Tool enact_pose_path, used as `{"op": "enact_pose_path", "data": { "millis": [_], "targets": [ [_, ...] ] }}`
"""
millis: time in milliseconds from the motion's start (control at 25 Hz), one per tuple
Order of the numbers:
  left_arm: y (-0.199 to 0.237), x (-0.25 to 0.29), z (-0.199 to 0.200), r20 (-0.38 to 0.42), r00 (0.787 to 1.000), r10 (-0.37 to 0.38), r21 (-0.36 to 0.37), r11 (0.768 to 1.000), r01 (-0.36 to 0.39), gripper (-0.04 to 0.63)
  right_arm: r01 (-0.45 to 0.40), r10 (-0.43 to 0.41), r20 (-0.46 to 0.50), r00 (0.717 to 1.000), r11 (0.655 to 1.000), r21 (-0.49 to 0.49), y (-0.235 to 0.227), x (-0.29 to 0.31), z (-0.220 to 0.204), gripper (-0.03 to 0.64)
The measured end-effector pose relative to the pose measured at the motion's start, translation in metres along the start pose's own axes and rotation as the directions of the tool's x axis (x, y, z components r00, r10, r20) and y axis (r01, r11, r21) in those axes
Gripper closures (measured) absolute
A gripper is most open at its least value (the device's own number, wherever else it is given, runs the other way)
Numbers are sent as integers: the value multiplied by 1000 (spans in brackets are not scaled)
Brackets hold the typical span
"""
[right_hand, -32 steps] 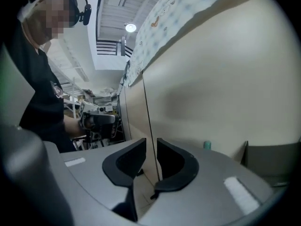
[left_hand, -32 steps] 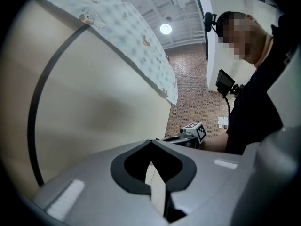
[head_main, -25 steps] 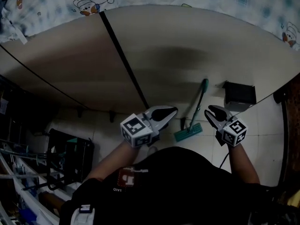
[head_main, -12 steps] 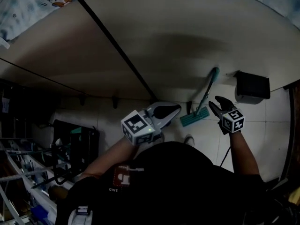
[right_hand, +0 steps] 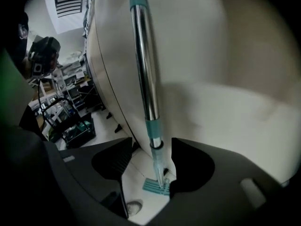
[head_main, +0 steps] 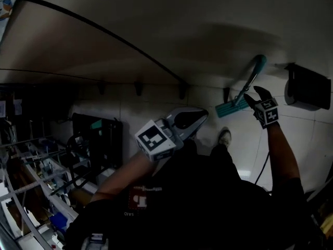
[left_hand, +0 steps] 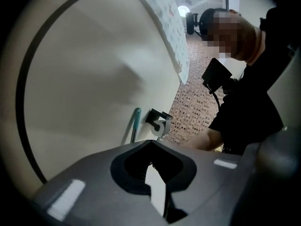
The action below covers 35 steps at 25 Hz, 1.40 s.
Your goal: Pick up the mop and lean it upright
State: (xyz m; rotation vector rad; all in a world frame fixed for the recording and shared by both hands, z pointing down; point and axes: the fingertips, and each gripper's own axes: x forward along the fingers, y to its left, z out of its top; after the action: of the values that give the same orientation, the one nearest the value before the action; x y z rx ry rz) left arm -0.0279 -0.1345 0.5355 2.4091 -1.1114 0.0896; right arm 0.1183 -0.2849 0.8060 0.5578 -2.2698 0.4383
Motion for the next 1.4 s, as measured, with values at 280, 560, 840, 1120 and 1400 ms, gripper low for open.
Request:
{"op": "enact_pose_path", "data": {
  "millis": [280,560,840,1120,1400],
  "targets": [
    [28,14,-31,-53,998,18,-6,1000,-18,595,-15,14,-31,999,998,-53,1,36,-19,363],
    [46,11,-49,-60,998,34,-17,999,-35,595,27,-37,-85,996,993,-118,0,55,-30,486],
    [35,-7,-34,-42,999,33,-2,999,-33,596,33,-42,-89,995,994,-103,11,33,-28,491],
    [16,-23,6,22,999,23,44,999,-24,597,49,-49,-24,998,999,-9,22,-18,2,492],
    [-8,-18,69,124,992,-25,133,991,9,597,69,-68,63,996,998,-7,25,-89,83,492]
  ]
}}
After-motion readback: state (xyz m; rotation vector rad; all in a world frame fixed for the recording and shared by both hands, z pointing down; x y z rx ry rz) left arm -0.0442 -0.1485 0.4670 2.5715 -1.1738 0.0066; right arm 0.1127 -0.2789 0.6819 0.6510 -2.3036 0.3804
